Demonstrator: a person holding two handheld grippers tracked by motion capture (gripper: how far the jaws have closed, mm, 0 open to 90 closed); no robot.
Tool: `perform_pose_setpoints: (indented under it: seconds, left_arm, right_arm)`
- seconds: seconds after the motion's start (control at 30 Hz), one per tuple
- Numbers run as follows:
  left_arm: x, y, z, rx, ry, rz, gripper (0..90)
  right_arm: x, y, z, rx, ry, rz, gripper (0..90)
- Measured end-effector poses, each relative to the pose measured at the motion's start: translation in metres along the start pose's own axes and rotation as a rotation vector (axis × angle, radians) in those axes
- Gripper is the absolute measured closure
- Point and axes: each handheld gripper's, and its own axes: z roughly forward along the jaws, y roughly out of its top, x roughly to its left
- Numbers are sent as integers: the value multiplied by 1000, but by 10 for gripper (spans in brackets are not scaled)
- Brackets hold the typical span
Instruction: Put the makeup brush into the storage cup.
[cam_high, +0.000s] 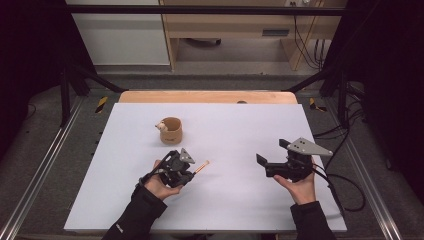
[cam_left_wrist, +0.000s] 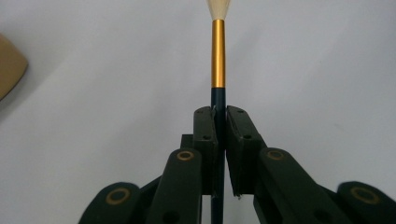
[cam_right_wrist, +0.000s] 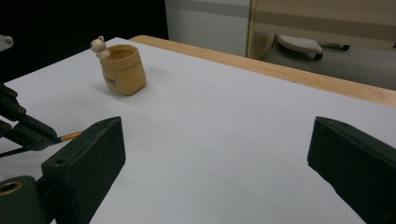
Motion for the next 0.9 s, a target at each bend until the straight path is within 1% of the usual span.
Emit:
perform_pose_setpoints:
  seconds: [0.03, 0.1, 0.2, 0.23, 0.27, 0.3, 0.47, 0.5, 0.53, 0.6, 0.63, 0.8, 0.83, 0.87, 0.9]
  left_arm:
    - [0, 0, 0, 0, 0, 0, 829]
    - [1, -1, -5, -29, 9, -7, 829]
    - [3, -2, -9, -54, 12, -22, 829]
    - [3, -2, -9, -54, 12, -22, 829]
    - [4, -3, -12, -68, 13, -29, 829]
    - [4, -3, -12, -68, 13, -29, 829]
    - [6, -5, -18, -109, 30, -53, 829]
    - [6, -5, -18, -109, 30, -53, 829]
    - [6, -6, -21, -130, 36, -62, 828]
    - [6, -6, -23, -131, 36, -62, 829]
    - [7, -6, -26, -154, 43, -70, 829]
    - [10, -8, -34, -193, 50, -85, 829]
    - [10, -8, -34, -193, 50, -85, 829]
    - [11, -9, -37, -212, 58, -95, 829]
    - [12, -9, -38, -220, 62, -95, 829]
  right_arm:
    - [0, 0, 0, 0, 0, 0, 46]
    - [0, 0, 0, 0, 0, 3, 47]
    - [1, 0, 0, 0, 0, 3, 47]
    - [1, 0, 0, 1, 0, 2, 47]
    - [1, 0, 0, 0, 0, 2, 47]
    - [1, 0, 0, 0, 0, 2, 47]
    - [1, 0, 1, 4, 1, 1, 47]
    - [1, 0, 1, 4, 1, 1, 47]
    - [1, 0, 1, 4, 2, 2, 47]
    - [1, -1, 1, 5, 1, 0, 47]
    - [1, -1, 1, 6, 3, -3, 47]
    - [1, -1, 1, 5, 1, -2, 47]
    - [1, -1, 1, 5, 1, -3, 46]
    - [1, -1, 1, 7, 2, -2, 47]
    - [1, -1, 1, 8, 1, -1, 46]
